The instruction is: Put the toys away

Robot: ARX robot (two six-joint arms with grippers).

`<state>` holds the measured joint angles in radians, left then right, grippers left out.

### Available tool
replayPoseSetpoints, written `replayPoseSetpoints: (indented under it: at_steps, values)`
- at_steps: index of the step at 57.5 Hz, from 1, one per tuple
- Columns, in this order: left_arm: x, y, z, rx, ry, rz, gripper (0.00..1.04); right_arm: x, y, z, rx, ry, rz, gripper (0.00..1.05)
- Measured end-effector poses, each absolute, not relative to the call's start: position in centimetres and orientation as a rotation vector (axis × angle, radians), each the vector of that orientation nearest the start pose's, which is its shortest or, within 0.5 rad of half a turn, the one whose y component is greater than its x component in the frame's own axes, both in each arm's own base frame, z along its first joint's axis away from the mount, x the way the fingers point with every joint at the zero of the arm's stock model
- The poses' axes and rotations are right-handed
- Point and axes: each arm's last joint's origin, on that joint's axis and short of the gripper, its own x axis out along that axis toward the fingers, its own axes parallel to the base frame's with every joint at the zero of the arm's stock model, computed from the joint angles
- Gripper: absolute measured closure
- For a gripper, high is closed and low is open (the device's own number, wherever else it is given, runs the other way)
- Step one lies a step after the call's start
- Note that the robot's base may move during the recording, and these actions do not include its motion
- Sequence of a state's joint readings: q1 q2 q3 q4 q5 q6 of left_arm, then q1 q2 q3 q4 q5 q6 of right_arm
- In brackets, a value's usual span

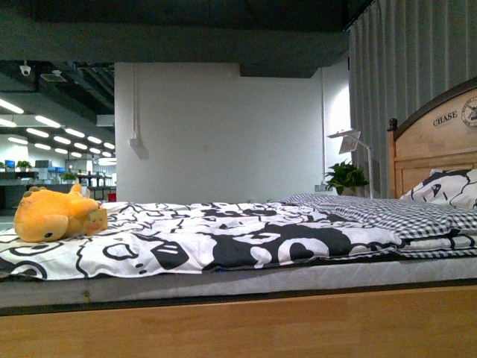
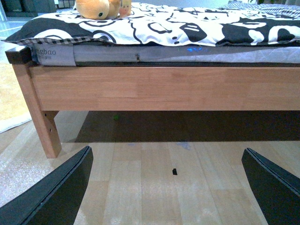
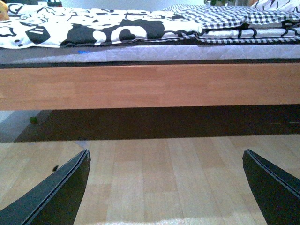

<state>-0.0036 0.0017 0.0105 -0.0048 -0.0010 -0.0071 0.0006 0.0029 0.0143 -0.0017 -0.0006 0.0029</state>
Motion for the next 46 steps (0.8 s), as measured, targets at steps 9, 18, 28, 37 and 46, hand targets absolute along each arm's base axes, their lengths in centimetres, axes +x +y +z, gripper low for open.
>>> replayPoseSetpoints:
  at_steps: [9, 18, 28, 37, 46]
  values:
    - [9.72, -0.03, 16.65, -0.007, -0.004, -0.003, 0.06, 9.70, 0.01, 16.80, 0.003, -0.010, 0.001, 0.07]
    - [9.72, -0.03, 16.65, -0.007, -0.004, -0.003, 0.06, 9.70, 0.01, 16.80, 0.003, -0.010, 0.001, 0.07]
    - [9.72, -0.03, 16.65, -0.007, -0.004, -0.003, 0.06, 9.70, 0.01, 16.80, 0.003, -0.010, 0.001, 0.07]
    - [9.72, -0.03, 16.65, -0.007, -0.004, -0.003, 0.06, 9.70, 0.01, 16.80, 0.003, -0.010, 0.001, 0.07]
    - [9.72, -0.03, 16.65, -0.007, -0.004, -0.003, 0.06, 9.70, 0.01, 16.80, 0.003, -0.010, 0.001, 0.07]
